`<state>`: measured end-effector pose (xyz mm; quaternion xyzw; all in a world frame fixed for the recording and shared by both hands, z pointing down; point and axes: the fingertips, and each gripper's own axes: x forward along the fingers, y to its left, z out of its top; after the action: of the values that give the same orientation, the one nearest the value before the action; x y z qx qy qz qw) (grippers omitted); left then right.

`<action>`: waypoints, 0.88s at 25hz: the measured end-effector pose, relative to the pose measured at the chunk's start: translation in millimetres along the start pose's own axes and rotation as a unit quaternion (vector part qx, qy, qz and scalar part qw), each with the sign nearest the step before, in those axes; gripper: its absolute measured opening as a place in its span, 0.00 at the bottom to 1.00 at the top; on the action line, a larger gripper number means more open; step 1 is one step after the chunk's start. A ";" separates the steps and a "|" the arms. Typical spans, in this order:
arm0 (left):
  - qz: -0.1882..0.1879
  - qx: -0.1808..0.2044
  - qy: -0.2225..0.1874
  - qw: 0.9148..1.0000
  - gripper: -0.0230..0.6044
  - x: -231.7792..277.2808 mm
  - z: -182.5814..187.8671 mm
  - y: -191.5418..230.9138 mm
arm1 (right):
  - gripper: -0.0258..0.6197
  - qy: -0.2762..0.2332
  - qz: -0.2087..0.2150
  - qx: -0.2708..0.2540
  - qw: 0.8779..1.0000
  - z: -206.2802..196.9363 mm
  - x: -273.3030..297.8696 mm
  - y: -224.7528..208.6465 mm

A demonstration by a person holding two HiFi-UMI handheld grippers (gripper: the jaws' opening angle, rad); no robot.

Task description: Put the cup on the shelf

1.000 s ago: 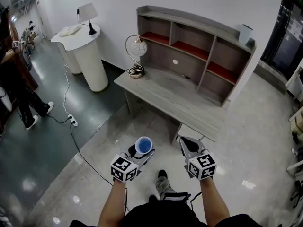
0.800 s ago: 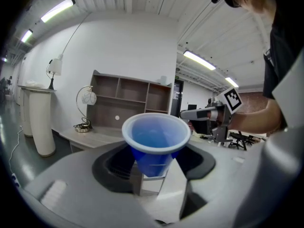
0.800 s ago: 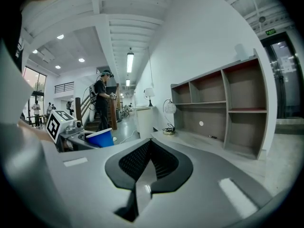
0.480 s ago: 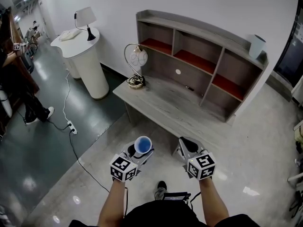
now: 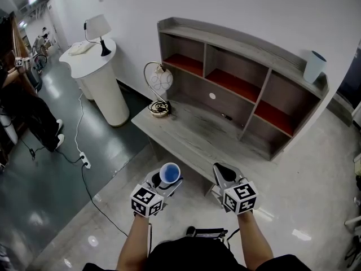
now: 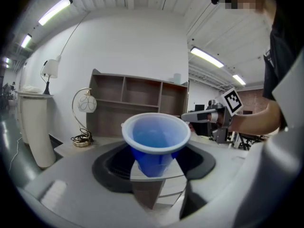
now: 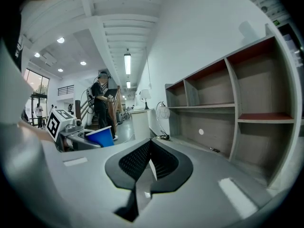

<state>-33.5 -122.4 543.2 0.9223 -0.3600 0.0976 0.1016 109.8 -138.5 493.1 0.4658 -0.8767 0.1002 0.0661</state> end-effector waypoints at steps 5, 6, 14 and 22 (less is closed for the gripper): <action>0.005 -0.003 -0.002 1.000 0.46 16.1 5.3 14.4 | 0.06 0.001 0.004 -0.003 1.000 6.0 18.3 -15.9; 0.006 -0.003 -0.003 1.000 0.46 18.5 6.3 17.6 | 0.06 0.002 0.005 -0.004 1.000 7.1 21.9 -17.6; 0.010 -0.009 -0.004 1.000 0.46 34.5 9.2 53.2 | 0.06 0.008 0.007 -0.007 1.000 9.9 56.4 -29.3; -0.012 -0.008 -0.001 1.000 0.46 69.4 19.5 109.8 | 0.06 0.013 -0.015 -0.004 1.000 16.6 108.0 -51.5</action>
<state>-56.4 -251.3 554.9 0.9258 -0.3496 0.0928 0.1101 92.0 -257.4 505.4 0.4776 -0.8689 0.1018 0.0807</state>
